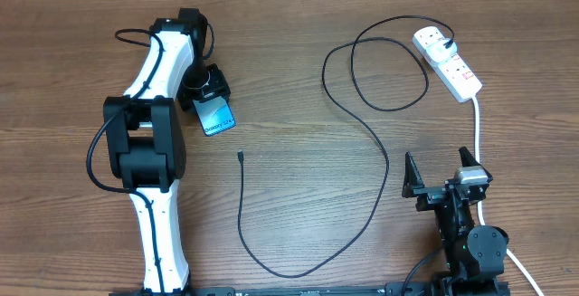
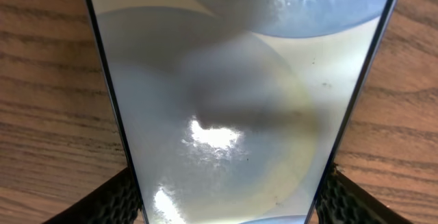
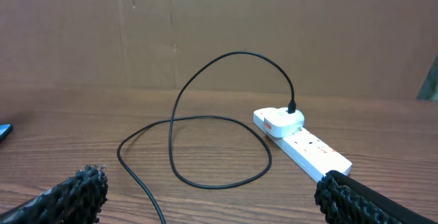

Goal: Plug charger to phone and switch on socket
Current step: 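Lift the phone upright with the left gripper, then raise the phone and move the right gripper toward it, then grasp the phone's side edge with the right gripper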

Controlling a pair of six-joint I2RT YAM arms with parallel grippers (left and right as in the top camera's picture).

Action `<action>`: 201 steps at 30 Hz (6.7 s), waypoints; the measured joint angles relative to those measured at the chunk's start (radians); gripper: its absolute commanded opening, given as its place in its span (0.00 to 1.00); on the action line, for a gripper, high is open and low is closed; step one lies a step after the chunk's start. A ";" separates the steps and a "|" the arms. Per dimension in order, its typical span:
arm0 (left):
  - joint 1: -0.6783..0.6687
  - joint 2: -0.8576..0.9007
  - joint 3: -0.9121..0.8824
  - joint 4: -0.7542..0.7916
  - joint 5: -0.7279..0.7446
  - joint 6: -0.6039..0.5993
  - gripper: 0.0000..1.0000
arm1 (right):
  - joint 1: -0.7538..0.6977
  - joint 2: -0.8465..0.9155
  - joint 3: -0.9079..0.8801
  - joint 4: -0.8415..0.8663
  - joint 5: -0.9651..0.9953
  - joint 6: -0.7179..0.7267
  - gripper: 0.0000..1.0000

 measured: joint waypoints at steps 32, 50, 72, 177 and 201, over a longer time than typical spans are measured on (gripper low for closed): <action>0.017 0.000 0.008 -0.010 0.068 0.016 0.56 | 0.000 0.000 0.000 0.000 0.000 0.000 1.00; 0.017 0.030 0.136 -0.170 0.186 0.080 0.57 | 0.000 0.000 0.000 0.001 0.000 0.000 1.00; 0.040 0.031 0.142 -0.238 0.822 0.335 0.59 | 0.000 0.000 0.000 0.001 0.010 -0.002 1.00; -0.085 0.031 0.146 -0.315 0.864 0.431 0.62 | 0.375 1.793 1.262 -0.443 -0.636 0.715 0.67; -0.137 0.031 0.146 -0.368 0.856 0.458 0.63 | 0.438 1.799 1.259 -0.431 -0.599 0.738 0.33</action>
